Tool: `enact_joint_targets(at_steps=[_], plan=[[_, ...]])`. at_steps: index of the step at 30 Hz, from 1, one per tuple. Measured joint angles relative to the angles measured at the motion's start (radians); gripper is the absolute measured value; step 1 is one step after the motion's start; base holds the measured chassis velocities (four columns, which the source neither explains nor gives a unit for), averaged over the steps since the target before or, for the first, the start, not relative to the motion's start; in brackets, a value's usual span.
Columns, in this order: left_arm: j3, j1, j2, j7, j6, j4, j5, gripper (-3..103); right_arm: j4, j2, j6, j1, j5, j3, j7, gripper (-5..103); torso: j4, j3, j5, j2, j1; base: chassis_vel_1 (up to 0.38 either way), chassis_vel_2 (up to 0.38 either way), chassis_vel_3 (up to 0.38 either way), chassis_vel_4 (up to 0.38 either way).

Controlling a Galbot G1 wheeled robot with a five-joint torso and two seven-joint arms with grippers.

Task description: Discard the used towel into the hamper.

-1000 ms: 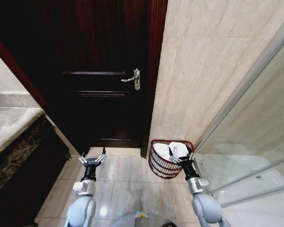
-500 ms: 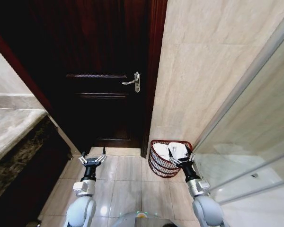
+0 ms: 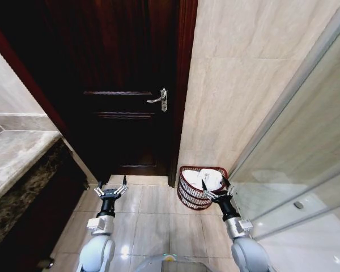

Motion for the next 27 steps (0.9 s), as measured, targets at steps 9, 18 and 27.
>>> enact_joint_targets(at_steps=[9, 18, 27], plan=[[0.002, -0.004, -0.002, 0.000, 0.003, 0.001, 0.001, 100, 0.015, 0.001, -0.002, 0.000, 0.003, 0.004, 0.001, 100, -0.0001, 0.020, 0.0001, 0.037, 0.017, 0.072, -0.085, -0.067, 0.073], [0.000, 0.005, -0.002, -0.002, -0.002, 0.002, 0.000, 100, 0.008, 0.004, 0.007, -0.012, -0.003, -0.004, 0.000, 100, 0.0002, 0.047, 0.0000, 0.085, 0.038, 0.056, -0.060, -0.061, 0.057], [-0.002, 0.005, -0.001, -0.003, -0.006, 0.003, -0.002, 100, 0.008, 0.005, 0.010, -0.018, -0.003, -0.001, 0.000, 100, 0.0001, 0.073, 0.0000, 0.131, 0.059, 0.047, -0.063, -0.064, 0.063]])
